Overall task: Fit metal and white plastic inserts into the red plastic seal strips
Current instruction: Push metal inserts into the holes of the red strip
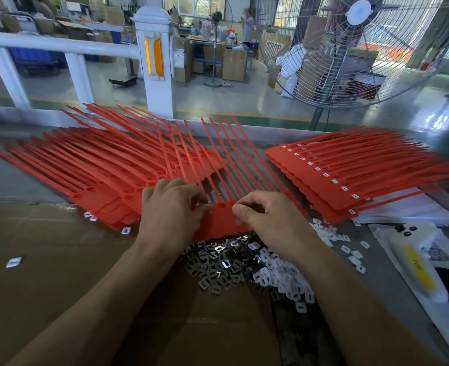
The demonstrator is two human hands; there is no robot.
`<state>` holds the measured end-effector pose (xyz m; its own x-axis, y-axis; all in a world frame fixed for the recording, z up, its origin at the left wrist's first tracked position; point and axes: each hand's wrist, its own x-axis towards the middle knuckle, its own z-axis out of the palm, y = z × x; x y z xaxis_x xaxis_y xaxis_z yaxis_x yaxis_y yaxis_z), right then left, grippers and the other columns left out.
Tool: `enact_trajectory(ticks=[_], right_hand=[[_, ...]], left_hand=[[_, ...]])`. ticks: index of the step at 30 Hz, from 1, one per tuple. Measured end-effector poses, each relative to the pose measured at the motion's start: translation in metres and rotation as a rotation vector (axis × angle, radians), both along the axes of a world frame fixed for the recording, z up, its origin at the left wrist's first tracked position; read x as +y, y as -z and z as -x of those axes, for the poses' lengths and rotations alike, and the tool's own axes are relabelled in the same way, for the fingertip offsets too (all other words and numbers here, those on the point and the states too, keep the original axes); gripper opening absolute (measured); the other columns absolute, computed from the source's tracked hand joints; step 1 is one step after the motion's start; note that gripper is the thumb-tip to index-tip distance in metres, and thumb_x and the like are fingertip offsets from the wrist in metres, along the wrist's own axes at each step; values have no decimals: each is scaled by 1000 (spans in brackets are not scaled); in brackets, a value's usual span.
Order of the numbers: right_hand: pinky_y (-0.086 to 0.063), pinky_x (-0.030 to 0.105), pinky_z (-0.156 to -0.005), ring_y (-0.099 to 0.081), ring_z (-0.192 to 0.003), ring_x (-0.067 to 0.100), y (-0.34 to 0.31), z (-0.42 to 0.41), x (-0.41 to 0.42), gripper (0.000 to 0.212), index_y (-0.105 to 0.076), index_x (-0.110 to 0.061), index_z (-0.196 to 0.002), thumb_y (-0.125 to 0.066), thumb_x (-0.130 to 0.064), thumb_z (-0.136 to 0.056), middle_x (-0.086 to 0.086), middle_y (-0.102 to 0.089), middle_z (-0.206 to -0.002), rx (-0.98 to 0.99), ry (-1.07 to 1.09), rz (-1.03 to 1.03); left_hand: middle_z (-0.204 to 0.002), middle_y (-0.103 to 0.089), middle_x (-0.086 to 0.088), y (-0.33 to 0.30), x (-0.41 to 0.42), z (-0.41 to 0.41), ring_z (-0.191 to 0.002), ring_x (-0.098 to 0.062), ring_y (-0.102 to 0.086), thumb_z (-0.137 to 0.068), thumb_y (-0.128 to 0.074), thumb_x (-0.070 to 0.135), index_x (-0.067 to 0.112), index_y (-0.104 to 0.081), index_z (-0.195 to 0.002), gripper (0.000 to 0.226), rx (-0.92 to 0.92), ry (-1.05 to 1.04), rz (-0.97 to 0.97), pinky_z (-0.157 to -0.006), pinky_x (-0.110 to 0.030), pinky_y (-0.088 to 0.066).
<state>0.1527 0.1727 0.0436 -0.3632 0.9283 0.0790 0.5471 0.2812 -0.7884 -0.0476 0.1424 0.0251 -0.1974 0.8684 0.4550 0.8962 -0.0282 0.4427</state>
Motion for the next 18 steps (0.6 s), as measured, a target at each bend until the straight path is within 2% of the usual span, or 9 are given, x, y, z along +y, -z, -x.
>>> enact_trajectory(ticks=[10, 18], right_hand=[[-45, 15, -69, -66, -82, -9, 0, -1, 0, 11, -73, -35, -99, -66, -44, -98, -18, -74, -88, -38, -23, -9], [-44, 13, -76, -64, -91, -10, -3, -6, 1, 6, -77, -37, -99, -75, -36, -93, -23, -72, -94, -135, -169, -17]], left_hand=[[-91, -54, 19, 2, 2, -2, -98, -7, -40, -88, -71, 47, 38, -74, -97, 12, 35, -23, 36, -86, -28, -17], [-97, -57, 19, 2, 0, 2, -104, -8, -41, -88, -73, 43, 38, -76, -101, 14, 28, -21, 51, -86, -28, -16]])
